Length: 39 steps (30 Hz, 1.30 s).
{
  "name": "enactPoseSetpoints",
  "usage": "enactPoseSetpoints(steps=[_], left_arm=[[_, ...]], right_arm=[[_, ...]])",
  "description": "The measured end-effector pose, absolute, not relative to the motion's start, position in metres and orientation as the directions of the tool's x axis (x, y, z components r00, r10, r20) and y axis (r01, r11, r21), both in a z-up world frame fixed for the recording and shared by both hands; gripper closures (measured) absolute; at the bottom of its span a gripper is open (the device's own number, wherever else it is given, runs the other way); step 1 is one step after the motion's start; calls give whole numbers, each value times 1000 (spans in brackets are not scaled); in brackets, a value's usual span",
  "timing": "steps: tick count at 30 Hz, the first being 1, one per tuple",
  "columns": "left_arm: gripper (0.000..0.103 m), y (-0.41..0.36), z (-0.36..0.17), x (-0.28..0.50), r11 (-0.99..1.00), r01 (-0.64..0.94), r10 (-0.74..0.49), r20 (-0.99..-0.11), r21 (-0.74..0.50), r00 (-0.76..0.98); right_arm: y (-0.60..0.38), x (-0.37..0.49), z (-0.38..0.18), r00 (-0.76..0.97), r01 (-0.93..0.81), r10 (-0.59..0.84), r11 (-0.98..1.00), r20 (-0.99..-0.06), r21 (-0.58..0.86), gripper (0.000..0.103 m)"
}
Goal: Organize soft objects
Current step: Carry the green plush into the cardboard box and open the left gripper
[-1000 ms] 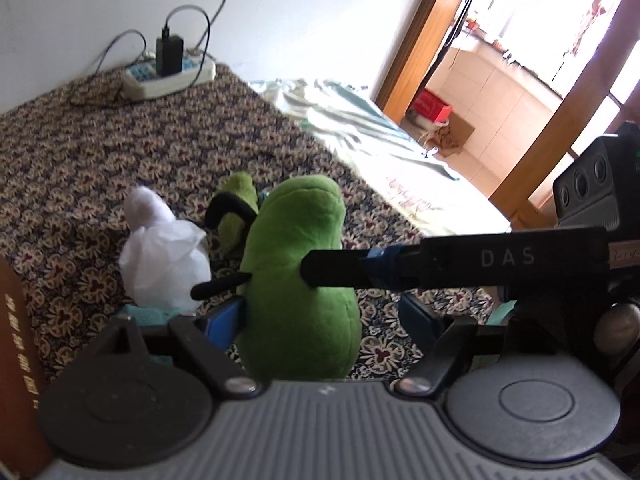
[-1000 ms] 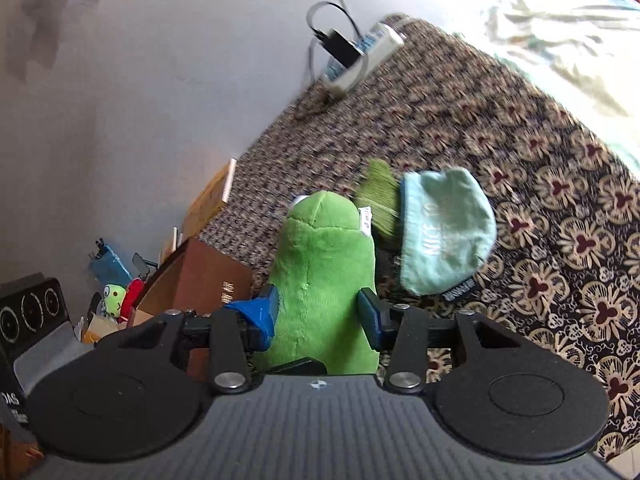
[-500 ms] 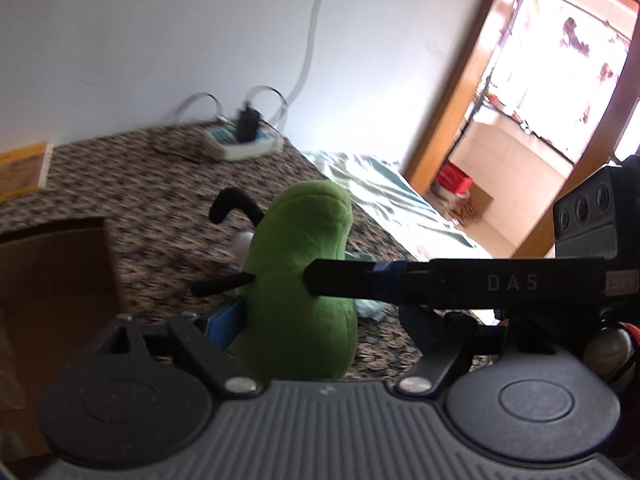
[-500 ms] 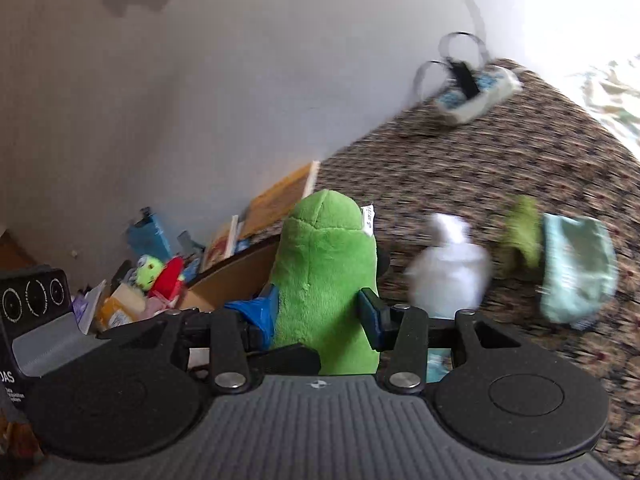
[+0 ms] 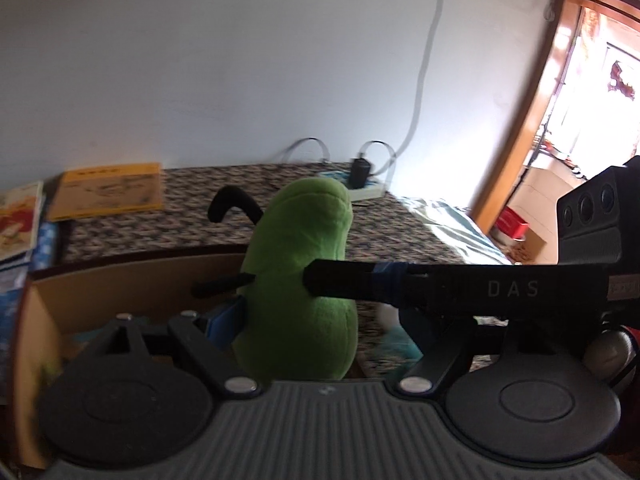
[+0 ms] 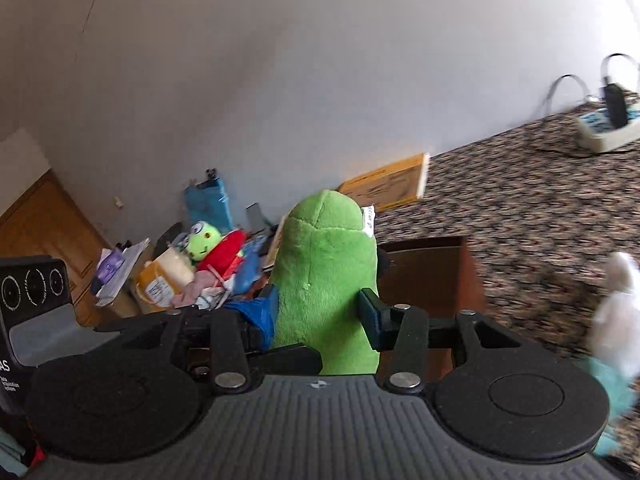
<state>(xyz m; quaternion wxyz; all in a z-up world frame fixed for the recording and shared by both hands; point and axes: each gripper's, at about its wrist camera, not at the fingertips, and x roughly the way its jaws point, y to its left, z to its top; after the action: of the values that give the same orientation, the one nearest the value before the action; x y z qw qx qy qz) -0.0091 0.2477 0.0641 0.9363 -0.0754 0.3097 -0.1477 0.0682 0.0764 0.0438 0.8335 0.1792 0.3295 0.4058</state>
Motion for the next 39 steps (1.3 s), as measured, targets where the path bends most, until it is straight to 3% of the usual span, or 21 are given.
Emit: enactPoseSetpoints(steps=[12,21,23,26,39], left_arm=[[22,335,36,19,975,116,-210,-613,-190,761],[22,368,-3,50,970,32,-198,-704,-242,682],[26,371,-10,52,968,25,-203,-721,-249,663],[20,373,-16,53,973,20,-185,-727,-230,661],[18,382,-18,54,984,-32,-110,-748,-173,654]], right_arm=[[174,91,25,394,-623,796,599,-461,503,73],[217,115,-6,344,-616,730,650,-590,446,73],[225,120,-14,330,-613,713,661,-619,434,73],[234,123,-22,338,-607,688,681,-643,410,72],[222,129,-25,341,-551,707,685,-620,478,73]])
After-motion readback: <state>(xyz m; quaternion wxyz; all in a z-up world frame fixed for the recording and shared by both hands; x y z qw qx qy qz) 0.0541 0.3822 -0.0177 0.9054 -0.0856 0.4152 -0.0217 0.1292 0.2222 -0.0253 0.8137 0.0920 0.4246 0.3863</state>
